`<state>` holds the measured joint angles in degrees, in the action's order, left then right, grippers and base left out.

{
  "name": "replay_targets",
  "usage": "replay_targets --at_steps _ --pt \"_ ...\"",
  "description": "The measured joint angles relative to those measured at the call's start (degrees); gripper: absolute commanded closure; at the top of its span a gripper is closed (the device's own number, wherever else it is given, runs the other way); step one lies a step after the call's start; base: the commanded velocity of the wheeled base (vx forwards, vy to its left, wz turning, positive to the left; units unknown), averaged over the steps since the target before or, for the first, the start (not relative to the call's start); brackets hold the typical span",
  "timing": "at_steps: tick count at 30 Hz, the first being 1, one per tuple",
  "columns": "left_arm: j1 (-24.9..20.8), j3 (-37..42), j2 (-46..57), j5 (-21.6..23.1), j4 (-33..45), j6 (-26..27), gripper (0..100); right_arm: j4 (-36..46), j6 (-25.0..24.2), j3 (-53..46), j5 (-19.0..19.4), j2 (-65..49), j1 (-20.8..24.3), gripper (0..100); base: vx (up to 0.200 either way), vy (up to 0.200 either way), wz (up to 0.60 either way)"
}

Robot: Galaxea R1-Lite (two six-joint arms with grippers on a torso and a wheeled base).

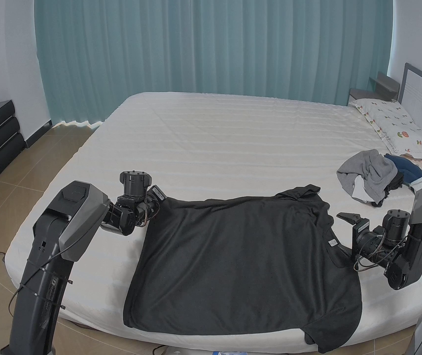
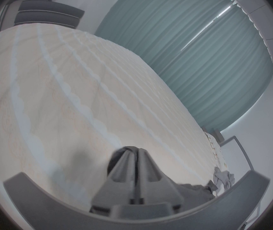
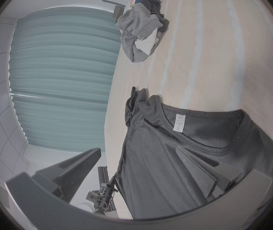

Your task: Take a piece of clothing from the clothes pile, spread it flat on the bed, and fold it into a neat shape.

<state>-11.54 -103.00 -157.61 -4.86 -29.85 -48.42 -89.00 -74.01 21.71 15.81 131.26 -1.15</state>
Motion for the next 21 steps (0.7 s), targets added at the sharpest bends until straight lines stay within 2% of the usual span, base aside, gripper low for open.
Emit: replay_targets --at_steps 8,21 --pt "0.78 -7.25 -2.8 -5.07 0.11 -0.18 100 0.02 0.06 0.0 -0.02 0.06 0.0 0 0.0 0.0 0.0" --pt "1.9 -11.12 -5.07 -5.62 0.29 0.28 100 0.02 0.11 0.0 -0.18 0.11 0.0 0 0.0 0.0 0.0"
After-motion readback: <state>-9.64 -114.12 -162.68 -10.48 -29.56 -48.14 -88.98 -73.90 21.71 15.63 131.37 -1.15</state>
